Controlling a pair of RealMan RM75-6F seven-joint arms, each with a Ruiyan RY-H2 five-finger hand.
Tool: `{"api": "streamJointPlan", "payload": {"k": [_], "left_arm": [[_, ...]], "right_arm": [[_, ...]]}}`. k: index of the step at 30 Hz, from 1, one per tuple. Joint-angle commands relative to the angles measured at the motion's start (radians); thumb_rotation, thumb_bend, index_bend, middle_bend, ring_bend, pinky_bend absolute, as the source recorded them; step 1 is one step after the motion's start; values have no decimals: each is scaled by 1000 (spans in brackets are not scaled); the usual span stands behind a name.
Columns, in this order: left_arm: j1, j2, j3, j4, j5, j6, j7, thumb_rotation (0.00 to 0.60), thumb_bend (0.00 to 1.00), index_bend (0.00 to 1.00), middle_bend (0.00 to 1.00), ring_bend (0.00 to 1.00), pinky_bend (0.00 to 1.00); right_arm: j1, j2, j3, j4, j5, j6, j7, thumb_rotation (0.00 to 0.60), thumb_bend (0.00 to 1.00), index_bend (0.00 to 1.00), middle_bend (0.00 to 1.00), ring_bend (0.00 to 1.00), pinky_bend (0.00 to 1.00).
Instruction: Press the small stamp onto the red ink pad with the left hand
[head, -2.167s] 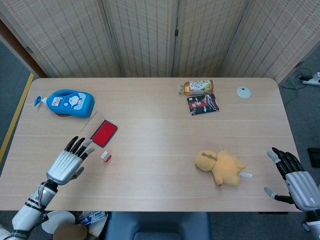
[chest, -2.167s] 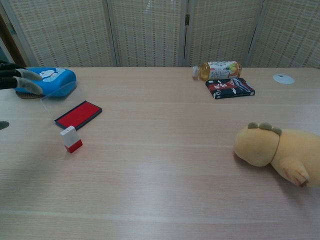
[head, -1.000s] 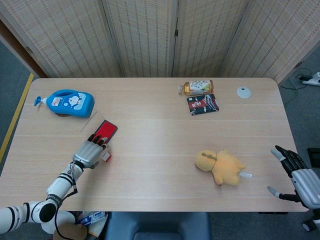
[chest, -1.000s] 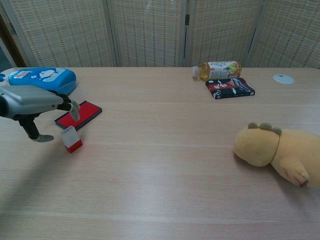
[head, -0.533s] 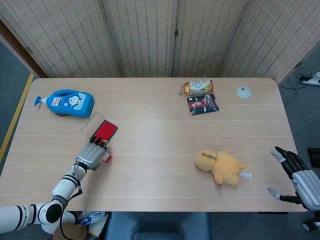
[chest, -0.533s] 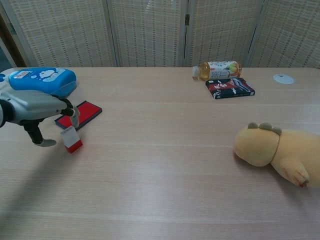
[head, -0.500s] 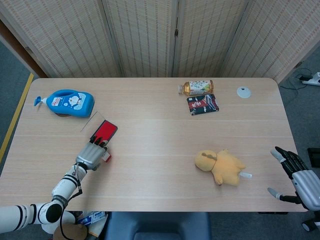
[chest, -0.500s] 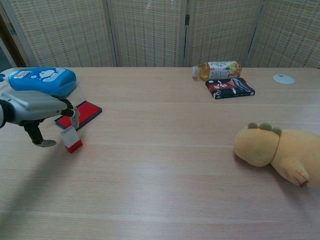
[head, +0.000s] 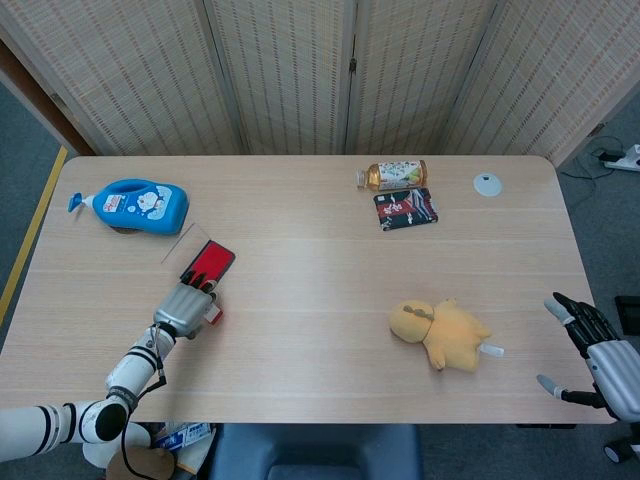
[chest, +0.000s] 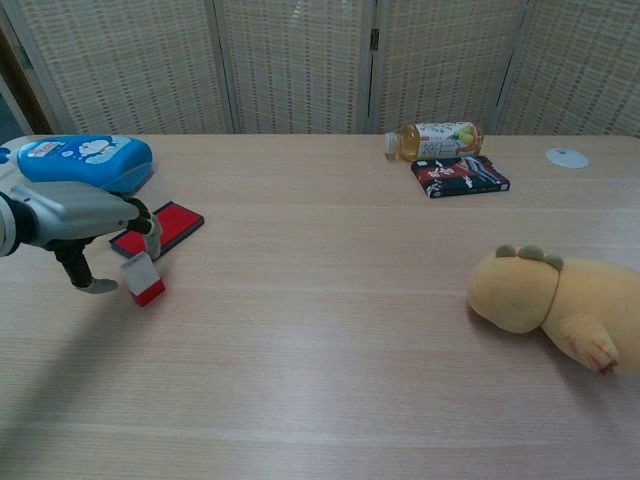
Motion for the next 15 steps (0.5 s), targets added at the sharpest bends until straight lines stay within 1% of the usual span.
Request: {"api": "streamJointPlan", "payload": {"k": [1,15], "left_arm": [[-3,-2,3,4,-1,-2,-5,600,327,287,155,0,1],[-21,-10,16,48,20,-38,-56,600,328,348,188,2,4]], "right_arm": [[0,0,0,0,1,-1,-1,600,192,0,0,0,0],[-5,-1,4,-3,14,5,-11,600,192,0,0,0,0]]}}
